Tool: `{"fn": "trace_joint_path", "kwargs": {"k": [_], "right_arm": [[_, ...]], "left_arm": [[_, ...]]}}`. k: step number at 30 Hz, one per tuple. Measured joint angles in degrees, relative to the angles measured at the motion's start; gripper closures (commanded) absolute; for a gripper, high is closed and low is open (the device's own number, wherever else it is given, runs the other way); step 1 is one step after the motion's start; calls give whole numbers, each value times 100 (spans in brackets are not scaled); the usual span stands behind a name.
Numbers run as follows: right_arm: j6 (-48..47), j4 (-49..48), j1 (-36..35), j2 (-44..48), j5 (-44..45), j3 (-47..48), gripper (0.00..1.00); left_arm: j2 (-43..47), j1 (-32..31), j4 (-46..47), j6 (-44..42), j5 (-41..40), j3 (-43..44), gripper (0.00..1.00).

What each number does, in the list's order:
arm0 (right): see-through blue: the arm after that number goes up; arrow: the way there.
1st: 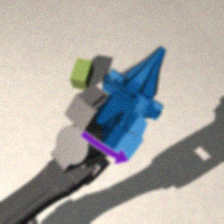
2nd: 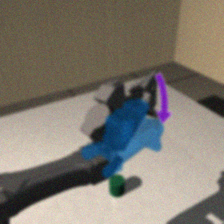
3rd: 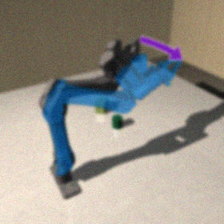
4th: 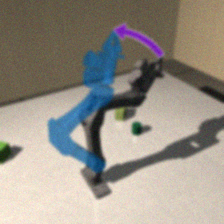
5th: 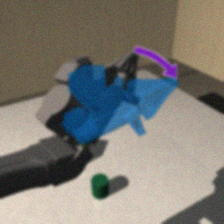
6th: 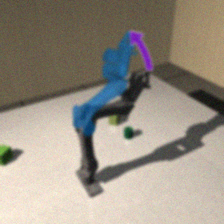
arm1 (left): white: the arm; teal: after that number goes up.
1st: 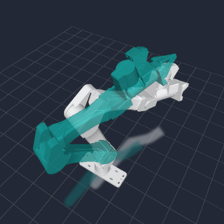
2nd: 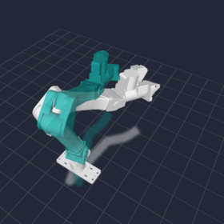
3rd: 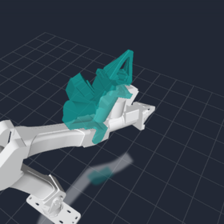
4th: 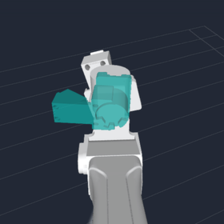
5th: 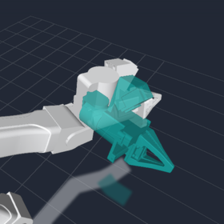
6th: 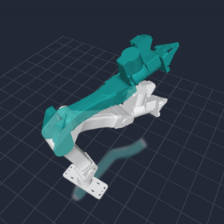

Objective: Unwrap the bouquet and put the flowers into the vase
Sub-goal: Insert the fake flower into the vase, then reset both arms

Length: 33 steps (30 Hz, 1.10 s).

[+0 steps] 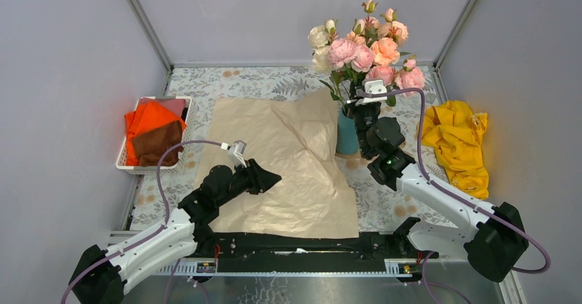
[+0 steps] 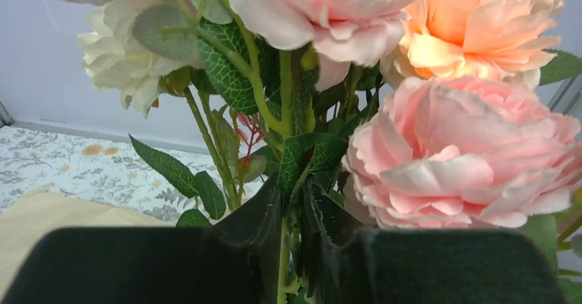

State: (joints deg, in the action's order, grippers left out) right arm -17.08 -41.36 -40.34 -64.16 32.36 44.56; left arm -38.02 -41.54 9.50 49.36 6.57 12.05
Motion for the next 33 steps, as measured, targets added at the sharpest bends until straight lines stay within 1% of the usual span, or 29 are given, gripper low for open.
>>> {"fn": "trace_joint_path", "kwargs": {"k": [8, 11, 17, 19, 20, 26, 33], "right_arm": [[166, 50, 0, 59, -11, -212, 53], [223, 83, 0, 68, -11, -278, 43], [348, 219, 0, 136, -37, -328, 12], [389, 315, 0, 203, -61, -328, 3], [415, 361, 0, 238, -74, -328, 1], [564, 787, 2, 643, -247, -328, 0], [946, 1401, 4, 1196, -710, -321, 0]], "left_arm": [[-116, 0, 111, 9, 2, -2, 58], [-120, 0, 118, 28, 2, -2, 58], [-125, 0, 118, 48, 2, -4, 58], [-125, 0, 120, 50, 2, -7, 58], [-125, 0, 120, 55, 2, -11, 58], [-125, 0, 131, 90, 2, -59, 58], [-125, 0, 142, 111, 2, -66, 58]]}}
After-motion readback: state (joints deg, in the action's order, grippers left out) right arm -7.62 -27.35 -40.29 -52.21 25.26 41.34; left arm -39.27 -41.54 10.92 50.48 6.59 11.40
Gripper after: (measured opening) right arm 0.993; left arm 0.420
